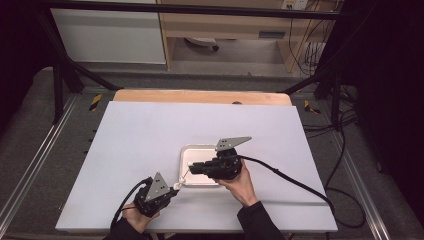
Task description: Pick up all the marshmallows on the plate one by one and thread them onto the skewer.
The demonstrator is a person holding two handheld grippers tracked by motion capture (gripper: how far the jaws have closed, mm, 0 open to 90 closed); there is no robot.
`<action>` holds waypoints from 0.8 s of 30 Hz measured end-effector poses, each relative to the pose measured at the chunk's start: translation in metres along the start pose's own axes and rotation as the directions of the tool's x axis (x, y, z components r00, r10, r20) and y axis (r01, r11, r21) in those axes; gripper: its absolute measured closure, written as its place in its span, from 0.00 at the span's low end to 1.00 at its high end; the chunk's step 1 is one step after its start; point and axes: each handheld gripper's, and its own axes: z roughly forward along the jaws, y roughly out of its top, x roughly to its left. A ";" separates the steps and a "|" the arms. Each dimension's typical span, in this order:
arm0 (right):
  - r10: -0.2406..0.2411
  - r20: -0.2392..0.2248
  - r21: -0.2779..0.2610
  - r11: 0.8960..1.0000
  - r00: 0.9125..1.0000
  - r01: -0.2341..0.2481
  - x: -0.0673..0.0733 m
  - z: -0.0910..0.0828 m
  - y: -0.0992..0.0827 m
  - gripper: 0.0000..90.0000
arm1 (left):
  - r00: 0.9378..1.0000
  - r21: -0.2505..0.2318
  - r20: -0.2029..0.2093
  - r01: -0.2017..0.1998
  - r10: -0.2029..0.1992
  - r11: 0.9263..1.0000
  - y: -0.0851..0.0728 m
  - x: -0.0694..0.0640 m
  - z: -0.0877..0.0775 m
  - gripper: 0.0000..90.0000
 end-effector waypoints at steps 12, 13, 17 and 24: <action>-0.001 -0.008 0.026 1.000 1.000 0.001 0.000 0.006 -0.006 0.94 | 1.000 -0.002 0.002 -0.002 0.002 1.000 0.001 0.001 -0.001 0.99; -0.004 -0.012 0.022 1.000 1.000 0.004 0.000 0.007 -0.006 0.93 | 1.000 -0.002 0.007 0.001 -0.001 1.000 0.002 0.001 -0.001 0.99; -0.009 -0.019 0.030 0.999 1.000 0.010 0.000 0.008 -0.008 0.93 | 1.000 -0.007 0.008 0.000 0.000 1.000 0.002 0.002 0.000 0.99; -0.002 -0.039 0.048 0.999 0.999 0.004 0.000 0.012 -0.011 0.93 | 1.000 -0.039 0.015 -0.001 0.002 0.999 0.004 0.001 0.000 0.99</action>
